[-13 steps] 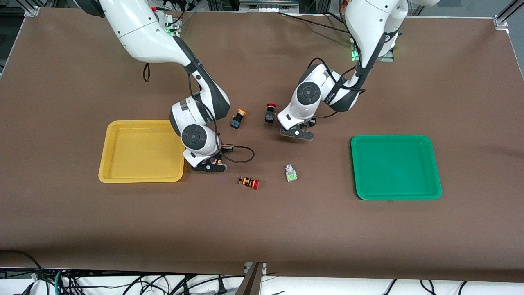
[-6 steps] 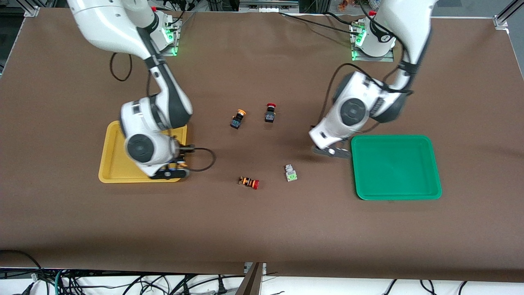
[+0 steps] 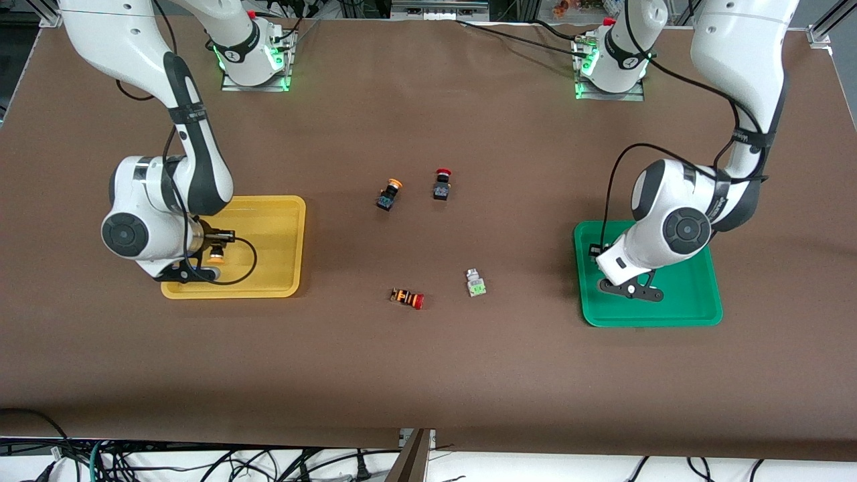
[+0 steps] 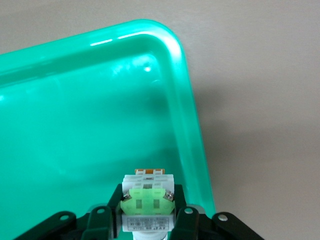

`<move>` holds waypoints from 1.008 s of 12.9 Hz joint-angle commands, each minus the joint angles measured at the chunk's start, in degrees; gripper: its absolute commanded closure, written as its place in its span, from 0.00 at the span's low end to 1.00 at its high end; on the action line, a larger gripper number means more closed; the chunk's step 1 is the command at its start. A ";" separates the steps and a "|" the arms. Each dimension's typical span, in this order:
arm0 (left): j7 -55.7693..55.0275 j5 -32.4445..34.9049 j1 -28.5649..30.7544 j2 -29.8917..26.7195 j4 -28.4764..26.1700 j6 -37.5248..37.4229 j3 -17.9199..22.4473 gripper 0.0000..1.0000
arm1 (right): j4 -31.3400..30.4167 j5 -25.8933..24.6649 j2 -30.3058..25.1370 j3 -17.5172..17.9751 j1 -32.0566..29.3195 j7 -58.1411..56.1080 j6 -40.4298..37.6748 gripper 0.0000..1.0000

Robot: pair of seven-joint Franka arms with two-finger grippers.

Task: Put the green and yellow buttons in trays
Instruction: 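Place the yellow button in the yellow tray while the left gripper places the green button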

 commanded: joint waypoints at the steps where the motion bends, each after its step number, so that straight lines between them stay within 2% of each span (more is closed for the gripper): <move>1: 0.98 1.65 1.04 3.85 1.79 2.69 -0.77 0.86 | -6.90 0.30 -2.06 -2.05 0.05 -3.44 6.22 1.00; 2: 0.98 1.65 1.04 4.12 1.87 3.31 -0.77 0.70 | -7.35 0.30 -1.71 -1.97 -0.91 -3.89 6.85 0.98; 3: 0.72 1.65 1.13 4.21 2.14 3.40 -0.77 0.01 | -7.27 0.47 -1.10 -1.97 -1.10 -4.07 6.86 0.83; 5: 0.10 1.47 0.96 3.51 4.59 2.61 -0.86 0.00 | -6.57 0.65 -0.83 -1.88 -1.10 -4.07 6.33 0.01; 6: 0.01 1.47 0.87 1.86 5.30 2.09 -1.03 0.00 | -4.91 0.65 -1.35 -1.62 -0.58 -4.07 5.02 0.00; 7: -0.08 1.21 0.78 0.71 6.96 0.69 -1.38 0.00 | -2.11 0.82 -1.70 -1.18 0.12 -3.64 0.22 0.00; 9: -2.60 0.59 -0.53 0.43 13.09 -5.53 -3.31 0.00 | 4.22 1.18 -1.71 0.04 2.93 -3.02 -8.93 0.00; 11: -14.87 0.07 -4.64 1.92 16.97 -7.06 -3.94 0.00 | 5.74 1.35 -1.71 1.27 7.32 3.18 -9.94 0.00; 13: -26.48 -0.02 -8.78 5.25 21.71 -7.06 -3.93 0.00 | 5.74 4.76 -1.44 4.78 10.40 13.28 -8.01 0.00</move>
